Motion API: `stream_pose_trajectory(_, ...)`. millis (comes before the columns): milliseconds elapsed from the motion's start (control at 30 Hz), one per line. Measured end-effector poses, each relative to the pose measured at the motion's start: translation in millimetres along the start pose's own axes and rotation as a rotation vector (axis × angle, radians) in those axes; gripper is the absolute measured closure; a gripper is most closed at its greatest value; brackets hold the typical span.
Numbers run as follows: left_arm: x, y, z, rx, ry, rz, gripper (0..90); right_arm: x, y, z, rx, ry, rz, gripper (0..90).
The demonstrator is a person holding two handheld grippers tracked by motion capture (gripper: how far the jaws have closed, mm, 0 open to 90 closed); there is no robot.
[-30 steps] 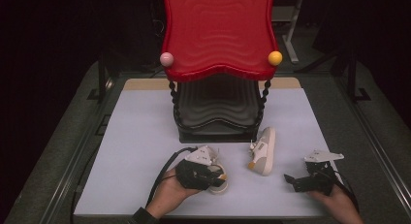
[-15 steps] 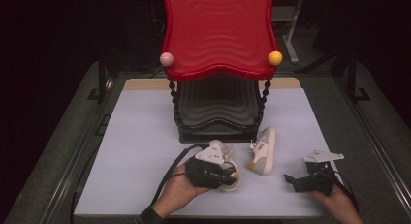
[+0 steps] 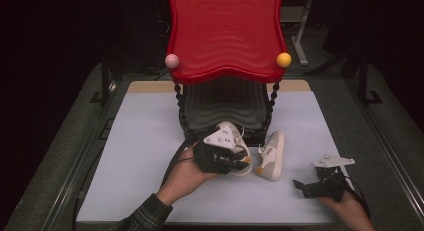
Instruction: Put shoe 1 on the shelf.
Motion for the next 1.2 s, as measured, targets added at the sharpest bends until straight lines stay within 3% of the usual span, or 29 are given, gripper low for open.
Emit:
stream_pose_trajectory(100,5.4,-2.6,2.8,-0.003,-0.007,-0.013,78.2,-0.1,-0.1,0.0,-0.002,0.000,0.002,0.0)
stream_pose_trajectory(333,34.0,-11.0,13.0,0.026,-0.058,-0.078,78.2,0.1,-0.1,0.1,-0.001,0.000,-0.002,0.0)
stream_pose_trajectory(633,64.5,-13.2,16.8,0.012,-0.101,-0.079,78.1,0.1,0.0,0.1,0.000,-0.001,0.001,0.0)
stream_pose_trajectory(800,84.1,-8.3,12.1,0.031,-0.152,-0.095,78.0,0.1,-0.1,0.1,-0.002,0.000,-0.001,0.0)
stream_pose_trajectory(1000,96.3,-3.8,8.1,0.034,-0.187,-0.099,77.9,0.0,0.0,0.1,-0.001,0.000,0.001,0.0)
stream_pose_trajectory(1200,99.0,2.7,4.2,0.049,-0.181,-0.104,77.8,0.0,-0.2,0.3,0.001,-0.001,-0.001,0.0)
Point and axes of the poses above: each handheld gripper's, and its own axes: z roughly backward along the jaws, y roughly out of its underside, x roughly to its left, the point moved 6 cm from there along -z, roughly forward along the jaws
